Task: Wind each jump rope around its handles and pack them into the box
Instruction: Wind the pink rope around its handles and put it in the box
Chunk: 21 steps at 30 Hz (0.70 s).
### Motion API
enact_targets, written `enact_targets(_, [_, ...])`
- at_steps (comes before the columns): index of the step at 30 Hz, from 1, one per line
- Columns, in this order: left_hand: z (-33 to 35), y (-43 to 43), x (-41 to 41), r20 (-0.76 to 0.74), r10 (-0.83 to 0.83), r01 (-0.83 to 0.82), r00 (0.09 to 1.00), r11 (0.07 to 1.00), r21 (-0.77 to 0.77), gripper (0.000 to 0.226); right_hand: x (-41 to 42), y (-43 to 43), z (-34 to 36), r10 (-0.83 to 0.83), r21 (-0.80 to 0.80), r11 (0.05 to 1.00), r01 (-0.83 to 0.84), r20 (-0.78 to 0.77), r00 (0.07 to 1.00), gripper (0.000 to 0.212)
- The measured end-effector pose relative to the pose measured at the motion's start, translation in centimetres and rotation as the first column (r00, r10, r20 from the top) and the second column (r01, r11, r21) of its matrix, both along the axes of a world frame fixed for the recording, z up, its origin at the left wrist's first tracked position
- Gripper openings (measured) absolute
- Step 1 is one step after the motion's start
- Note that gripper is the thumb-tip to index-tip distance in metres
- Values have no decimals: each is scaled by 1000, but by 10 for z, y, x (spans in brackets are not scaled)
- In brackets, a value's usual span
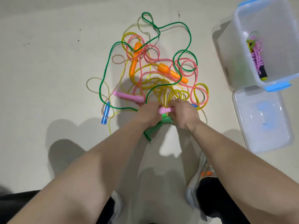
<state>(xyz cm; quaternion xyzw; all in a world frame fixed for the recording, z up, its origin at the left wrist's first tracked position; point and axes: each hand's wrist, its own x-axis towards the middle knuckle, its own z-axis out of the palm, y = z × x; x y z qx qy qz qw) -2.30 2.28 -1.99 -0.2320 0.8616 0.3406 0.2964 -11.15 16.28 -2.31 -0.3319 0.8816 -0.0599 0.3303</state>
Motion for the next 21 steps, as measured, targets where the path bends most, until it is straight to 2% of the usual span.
enact_targets(2, [-8, 1, 3, -6, 39, -39, 999, 999, -19, 26, -2, -1, -1, 50, 39, 998, -47, -61, 997, 21])
enact_targets(5, [-9, 2, 10, -27, 103, -104, 994, 994, -30, 25, -1, -2, 7, 131, 61, 990, -124, -124, 984, 25])
enact_targets(8, [1, 0, 14, -84, 178, -182, 981, 982, -45, 24, -1, 0, 24, 114, 12, 993, -113, -100, 988, 24])
enact_targets(12, [32, -8, 19, -136, 236, -245, 962, 968, -53, 23, -13, 6, 60, -56, -91, 993, 71, 163, 985, 18])
enact_targets(16, [81, -18, 20, -209, 285, -303, 935, 951, -60, 17, -29, 9, 110, -132, -183, 967, 175, 223, 966, 18])
enact_targets(19, [121, -23, 22, -335, 349, -362, 876, 932, 22, 9, -33, 7, 166, -251, -218, 910, 353, 389, 886, 25])
enact_targets(21, [149, -27, 24, -379, 362, -376, 852, 926, 39, 2, -27, 3, 210, -271, -253, 851, 460, 538, 798, 25])
